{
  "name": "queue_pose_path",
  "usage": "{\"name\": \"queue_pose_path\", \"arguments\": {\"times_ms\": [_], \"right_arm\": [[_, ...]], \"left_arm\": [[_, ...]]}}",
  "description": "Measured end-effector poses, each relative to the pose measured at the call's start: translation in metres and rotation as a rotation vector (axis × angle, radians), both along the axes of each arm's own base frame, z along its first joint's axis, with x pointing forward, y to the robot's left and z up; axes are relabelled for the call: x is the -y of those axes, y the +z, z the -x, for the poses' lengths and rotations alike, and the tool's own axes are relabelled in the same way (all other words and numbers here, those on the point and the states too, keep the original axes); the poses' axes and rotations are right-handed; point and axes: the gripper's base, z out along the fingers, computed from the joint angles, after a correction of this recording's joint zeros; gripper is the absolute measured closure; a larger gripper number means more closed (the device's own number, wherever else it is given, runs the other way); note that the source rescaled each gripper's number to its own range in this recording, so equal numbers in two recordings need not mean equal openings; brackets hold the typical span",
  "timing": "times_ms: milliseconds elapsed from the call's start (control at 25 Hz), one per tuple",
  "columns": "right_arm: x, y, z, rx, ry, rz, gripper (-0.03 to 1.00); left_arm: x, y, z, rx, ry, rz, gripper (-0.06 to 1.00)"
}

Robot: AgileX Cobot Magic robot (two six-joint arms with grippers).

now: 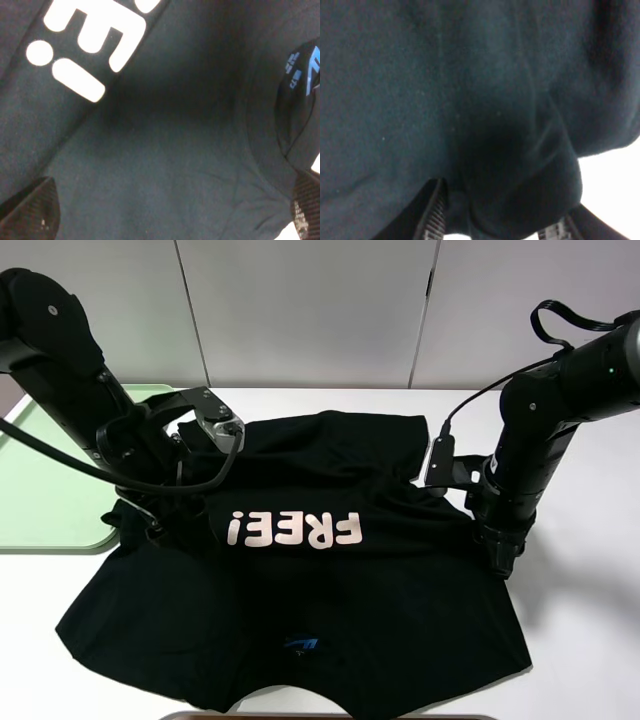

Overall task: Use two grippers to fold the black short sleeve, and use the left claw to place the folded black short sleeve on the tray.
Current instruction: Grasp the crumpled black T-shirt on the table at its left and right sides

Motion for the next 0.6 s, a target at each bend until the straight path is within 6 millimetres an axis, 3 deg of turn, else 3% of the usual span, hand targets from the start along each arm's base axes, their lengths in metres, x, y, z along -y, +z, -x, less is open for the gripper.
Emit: {"name": "queue_pose_path", "arguments": {"times_ms": [360, 600], "right_arm": [[-0.002, 0.0, -0.004, 0.044, 0.007, -0.017, 0.16], [-0.008, 0.012, -0.02, 0.094, -0.004, -0.044, 0.13]], "left_arm": [[0.0, 0.0, -0.001, 0.008, 0.001, -0.001, 0.03], [0.0, 0.0, -0.001, 0.008, 0.001, -0.001, 0.03]]}}
